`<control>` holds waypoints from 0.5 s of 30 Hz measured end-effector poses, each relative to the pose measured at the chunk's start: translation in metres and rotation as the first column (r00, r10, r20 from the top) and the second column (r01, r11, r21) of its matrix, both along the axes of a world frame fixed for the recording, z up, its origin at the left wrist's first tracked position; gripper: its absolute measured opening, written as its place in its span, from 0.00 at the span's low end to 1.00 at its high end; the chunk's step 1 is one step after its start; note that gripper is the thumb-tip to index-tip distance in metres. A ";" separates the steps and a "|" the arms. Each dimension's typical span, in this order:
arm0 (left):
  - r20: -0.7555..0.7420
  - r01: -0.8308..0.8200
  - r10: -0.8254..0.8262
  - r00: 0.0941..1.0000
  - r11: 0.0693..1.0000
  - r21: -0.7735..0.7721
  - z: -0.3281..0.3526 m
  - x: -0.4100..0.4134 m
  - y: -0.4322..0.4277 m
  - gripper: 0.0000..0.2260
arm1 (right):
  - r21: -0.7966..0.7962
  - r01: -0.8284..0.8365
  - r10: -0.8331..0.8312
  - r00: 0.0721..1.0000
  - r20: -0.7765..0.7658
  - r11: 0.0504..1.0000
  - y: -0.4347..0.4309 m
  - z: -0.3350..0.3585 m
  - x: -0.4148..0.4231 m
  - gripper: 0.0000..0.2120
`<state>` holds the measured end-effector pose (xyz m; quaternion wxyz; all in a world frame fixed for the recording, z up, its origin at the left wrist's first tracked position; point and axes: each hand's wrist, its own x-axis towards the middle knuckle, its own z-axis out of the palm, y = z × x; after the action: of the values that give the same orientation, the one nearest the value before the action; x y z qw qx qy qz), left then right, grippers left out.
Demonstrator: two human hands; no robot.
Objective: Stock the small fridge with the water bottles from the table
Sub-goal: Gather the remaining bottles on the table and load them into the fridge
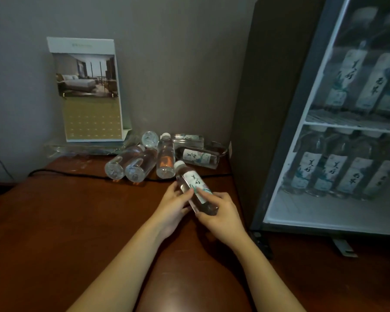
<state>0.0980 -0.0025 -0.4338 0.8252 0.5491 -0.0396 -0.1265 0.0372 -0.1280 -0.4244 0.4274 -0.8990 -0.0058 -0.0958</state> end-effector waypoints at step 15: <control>0.261 0.128 -0.110 0.959 0.991 -0.050 0.012 -0.013 0.008 0.21 | 0.316 -0.220 0.192 0.974 0.116 0.923 0.000 -0.006 -0.004 0.38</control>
<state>0.0847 0.0057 -0.4217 0.8216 0.5298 -0.1837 -0.1020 0.0333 -0.1277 -0.4301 0.5774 -0.8054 -0.1021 -0.0871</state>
